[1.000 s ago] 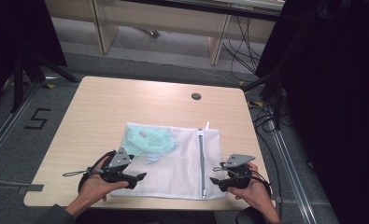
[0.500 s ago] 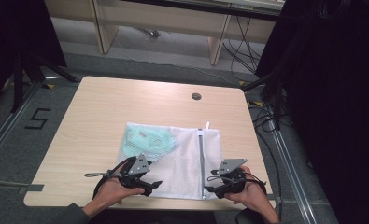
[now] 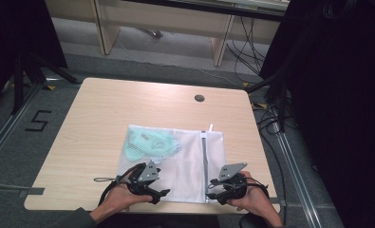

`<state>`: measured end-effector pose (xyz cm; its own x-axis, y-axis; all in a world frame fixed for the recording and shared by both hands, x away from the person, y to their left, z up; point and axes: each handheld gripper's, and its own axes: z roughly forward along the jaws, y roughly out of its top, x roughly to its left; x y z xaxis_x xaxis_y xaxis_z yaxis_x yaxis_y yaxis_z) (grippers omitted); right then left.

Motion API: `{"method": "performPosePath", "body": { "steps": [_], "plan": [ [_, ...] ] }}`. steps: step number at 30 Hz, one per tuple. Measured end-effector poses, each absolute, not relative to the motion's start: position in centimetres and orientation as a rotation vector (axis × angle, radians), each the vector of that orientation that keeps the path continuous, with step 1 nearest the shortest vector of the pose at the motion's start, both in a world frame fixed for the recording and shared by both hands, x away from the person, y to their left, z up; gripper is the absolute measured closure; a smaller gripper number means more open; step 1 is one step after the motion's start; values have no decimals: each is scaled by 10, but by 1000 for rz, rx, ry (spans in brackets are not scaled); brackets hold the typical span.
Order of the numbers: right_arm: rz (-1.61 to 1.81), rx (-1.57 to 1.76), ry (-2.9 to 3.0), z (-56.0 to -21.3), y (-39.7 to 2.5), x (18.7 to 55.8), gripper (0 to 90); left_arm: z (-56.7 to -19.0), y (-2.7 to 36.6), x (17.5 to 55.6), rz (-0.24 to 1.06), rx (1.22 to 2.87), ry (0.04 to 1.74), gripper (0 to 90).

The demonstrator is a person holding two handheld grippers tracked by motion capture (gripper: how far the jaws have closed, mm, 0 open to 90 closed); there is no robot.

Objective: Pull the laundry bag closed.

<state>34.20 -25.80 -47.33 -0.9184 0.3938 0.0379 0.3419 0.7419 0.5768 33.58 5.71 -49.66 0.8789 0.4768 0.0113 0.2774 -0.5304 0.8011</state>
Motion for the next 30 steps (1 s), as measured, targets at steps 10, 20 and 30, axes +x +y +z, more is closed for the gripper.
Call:
{"method": "performPosePath", "body": {
  "steps": [10, 20, 30],
  "plan": [
    [894, 483, 2891, -476, -254, 342, 561, -502, 42, 332, 259, 2188, 520, 219],
    [857, 473, 2932, -477, -253, 339, 627, -505, 34, 329, 251, 2194, 497, 218],
    [831, 432, 2964, -480, -248, 339, 646, -506, 31, 327, 251, 2193, 494, 219]
  ]
}}
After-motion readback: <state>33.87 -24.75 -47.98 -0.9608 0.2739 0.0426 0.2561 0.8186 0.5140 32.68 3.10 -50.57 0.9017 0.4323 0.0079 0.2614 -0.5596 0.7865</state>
